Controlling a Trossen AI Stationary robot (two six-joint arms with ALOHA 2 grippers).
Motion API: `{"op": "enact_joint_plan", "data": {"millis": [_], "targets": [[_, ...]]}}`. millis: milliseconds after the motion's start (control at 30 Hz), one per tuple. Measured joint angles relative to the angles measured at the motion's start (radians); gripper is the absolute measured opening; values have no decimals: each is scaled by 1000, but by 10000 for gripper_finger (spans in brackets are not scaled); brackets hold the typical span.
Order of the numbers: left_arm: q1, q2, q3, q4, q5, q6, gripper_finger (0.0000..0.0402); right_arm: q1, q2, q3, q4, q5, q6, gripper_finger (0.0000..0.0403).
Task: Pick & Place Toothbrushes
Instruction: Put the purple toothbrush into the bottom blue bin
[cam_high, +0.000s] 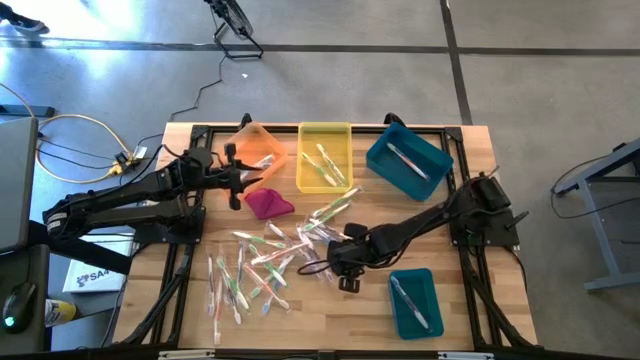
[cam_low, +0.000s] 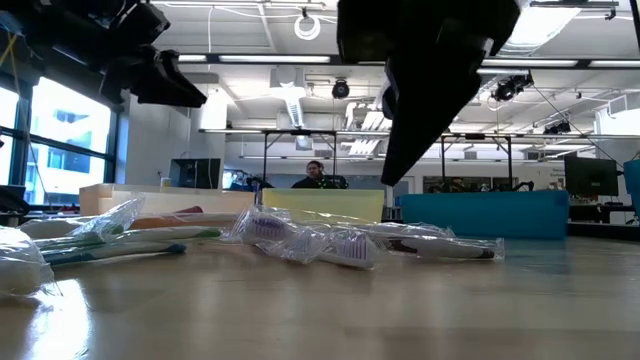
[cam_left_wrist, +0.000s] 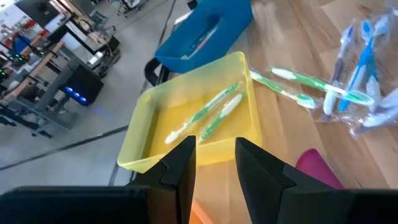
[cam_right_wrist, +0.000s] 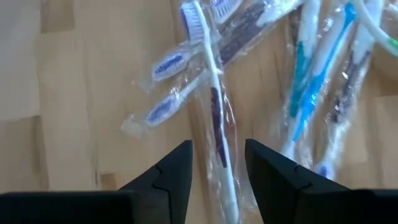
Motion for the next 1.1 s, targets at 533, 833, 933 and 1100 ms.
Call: {"op": "enact_joint_plan", "data": {"millis": [533,833,933,1100], "targets": [[0,0,0,-31,0,0,108,-8,62,0,92,10,-24,140],[0,0,0,-30,0,0,108,-9,101,0,99,17,-28,140],[0,0,0,-30,1,0,108,-10,115,0,101,18,-28,140],[0,0,0,-31,1,0,108,-9,130,-1,87,35,-28,140]]}}
